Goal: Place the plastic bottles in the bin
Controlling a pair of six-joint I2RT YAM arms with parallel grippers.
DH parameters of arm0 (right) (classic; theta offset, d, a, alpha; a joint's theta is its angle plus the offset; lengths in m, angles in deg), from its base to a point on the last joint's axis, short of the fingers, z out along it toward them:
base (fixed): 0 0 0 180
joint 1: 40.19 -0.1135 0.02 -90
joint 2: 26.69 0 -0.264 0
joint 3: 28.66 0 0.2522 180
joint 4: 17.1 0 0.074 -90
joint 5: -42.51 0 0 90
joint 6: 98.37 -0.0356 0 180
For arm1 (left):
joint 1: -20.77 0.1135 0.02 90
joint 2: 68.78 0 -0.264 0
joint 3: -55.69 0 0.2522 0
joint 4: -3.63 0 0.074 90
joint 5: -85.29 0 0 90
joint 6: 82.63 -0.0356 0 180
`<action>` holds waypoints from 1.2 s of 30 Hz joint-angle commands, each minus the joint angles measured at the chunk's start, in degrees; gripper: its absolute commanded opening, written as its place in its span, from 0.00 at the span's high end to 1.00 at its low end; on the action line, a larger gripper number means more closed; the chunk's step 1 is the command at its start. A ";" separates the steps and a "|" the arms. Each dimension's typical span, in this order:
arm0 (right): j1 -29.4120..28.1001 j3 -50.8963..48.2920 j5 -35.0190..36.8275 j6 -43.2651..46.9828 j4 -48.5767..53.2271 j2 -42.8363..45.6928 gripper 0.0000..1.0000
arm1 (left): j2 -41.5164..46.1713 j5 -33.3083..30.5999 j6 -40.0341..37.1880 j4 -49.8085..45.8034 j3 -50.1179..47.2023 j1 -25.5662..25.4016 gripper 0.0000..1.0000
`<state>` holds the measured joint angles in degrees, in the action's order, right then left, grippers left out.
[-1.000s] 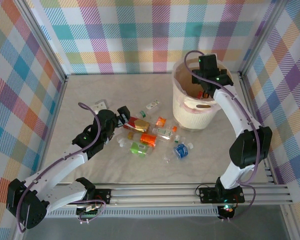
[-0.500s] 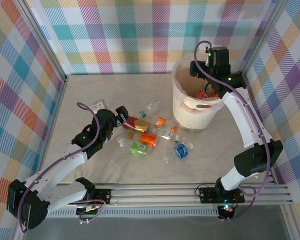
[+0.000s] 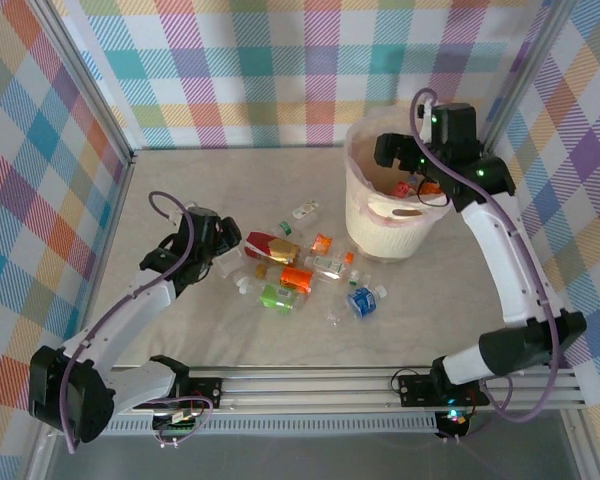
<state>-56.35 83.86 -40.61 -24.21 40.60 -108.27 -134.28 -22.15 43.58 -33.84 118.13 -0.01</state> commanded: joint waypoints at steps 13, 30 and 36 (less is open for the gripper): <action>-0.16 -8.17 -1.11 -3.18 -0.58 6.87 0.00 | -12.26 9.63 1.82 0.93 1.41 4.95 0.00; -0.18 -9.55 -1.59 -3.50 -1.73 6.43 0.00 | -19.88 14.60 0.39 4.45 1.75 5.22 0.00; -0.16 -9.77 -2.14 -3.67 -2.10 6.35 0.00 | -20.93 14.56 0.88 4.53 1.10 5.22 0.00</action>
<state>-56.35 74.81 -41.70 -27.14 39.81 -102.37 -154.56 -8.16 44.87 -29.47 118.16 4.47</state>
